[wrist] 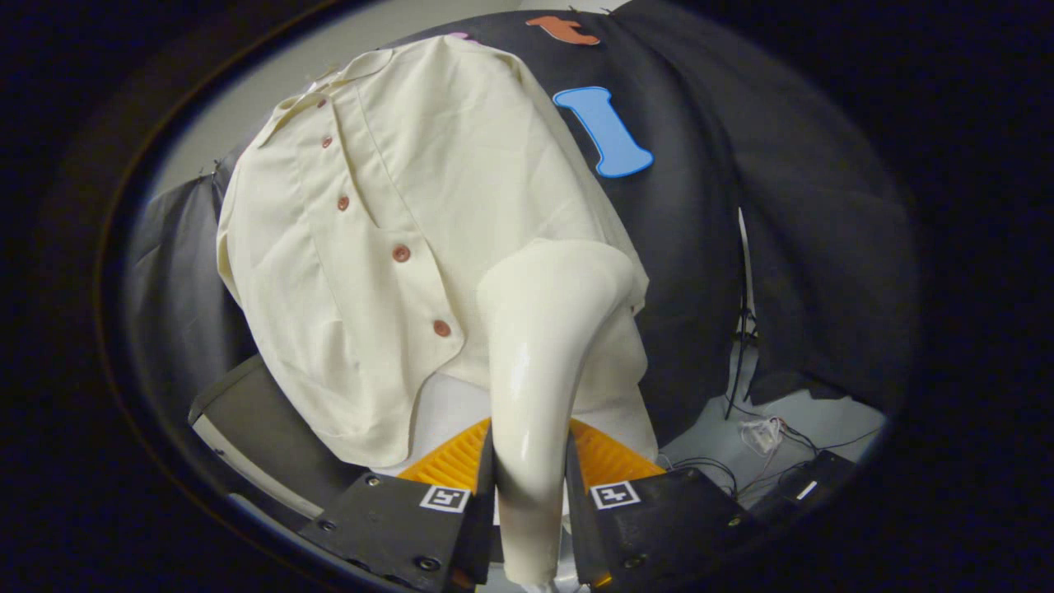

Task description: Iron the clothes twice with a garment steamer, once on the left side and once on the right side.

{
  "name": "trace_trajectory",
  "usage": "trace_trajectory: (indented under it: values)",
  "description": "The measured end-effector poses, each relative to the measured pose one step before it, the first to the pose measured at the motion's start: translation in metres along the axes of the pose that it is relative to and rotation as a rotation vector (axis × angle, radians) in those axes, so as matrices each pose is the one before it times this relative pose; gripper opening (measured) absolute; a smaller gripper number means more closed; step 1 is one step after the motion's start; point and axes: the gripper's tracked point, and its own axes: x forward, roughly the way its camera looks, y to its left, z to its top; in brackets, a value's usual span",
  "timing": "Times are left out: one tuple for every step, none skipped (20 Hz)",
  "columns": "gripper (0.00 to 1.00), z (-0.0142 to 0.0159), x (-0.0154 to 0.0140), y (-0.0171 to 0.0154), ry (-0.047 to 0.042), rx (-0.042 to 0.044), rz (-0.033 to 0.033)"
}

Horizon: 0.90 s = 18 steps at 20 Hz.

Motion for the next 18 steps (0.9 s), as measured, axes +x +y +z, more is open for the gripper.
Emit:
trace_trajectory:
  values:
    - [0.39, -0.00769, 0.00036, -0.00396, 0.00806, 0.00631, -0.00136]
    - [0.39, -0.00655, 0.00006, -0.00496, 0.00389, 0.00968, -0.00397]
    - [0.39, -0.00634, 0.00044, -0.00265, 0.0067, 0.01283, -0.00214]
    - [0.39, -0.00663, -0.00029, -0.0012, 0.00599, 0.00434, 0.00243]
    - [0.39, -0.00468, -0.0002, -0.00237, -0.00027, -0.00072, -0.00082]
    - [0.39, -0.00487, 0.00033, -0.00354, 0.00473, 0.00278, -0.00353]
    - [0.39, -0.00528, -0.00087, -0.0027, 0.00703, 0.00568, -0.00163]
    - [0.39, -0.00451, -0.0003, -0.00143, 0.00262, 0.00583, -0.00129]
    - [0.39, -0.00485, -0.00103, -0.0014, 0.00439, 0.00389, -0.00135]
    - [0.39, -0.00477, -0.00081, -0.00093, 0.00447, 0.00213, -0.0004]
    - [0.39, -0.00461, -0.00286, -0.00108, 0.00551, 0.00075, -0.00288]
    - [0.39, -0.00238, -0.00361, -0.00188, -0.00044, 0.00372, -0.00404]
    - [0.39, -0.00012, -0.00503, 0.00027, -0.0051, 0.00299, -0.00126]
    - [0.39, 0.00104, -0.0056, 0.00018, -0.00933, 0.00633, 0.00027]
    - [0.39, 0.00179, -0.0071, 0.00189, -0.00814, 0.00875, -0.00113]
    - [0.39, 0.00204, -0.00674, 0.00371, -0.00714, 0.00821, -0.00043]
    - [0.39, 0.00139, -0.00738, 0.00468, -0.00629, 0.00067, 0.00023]
    - [0.39, 0.00387, -0.00802, 0.00398, -0.0166, -0.00417, -0.00736]
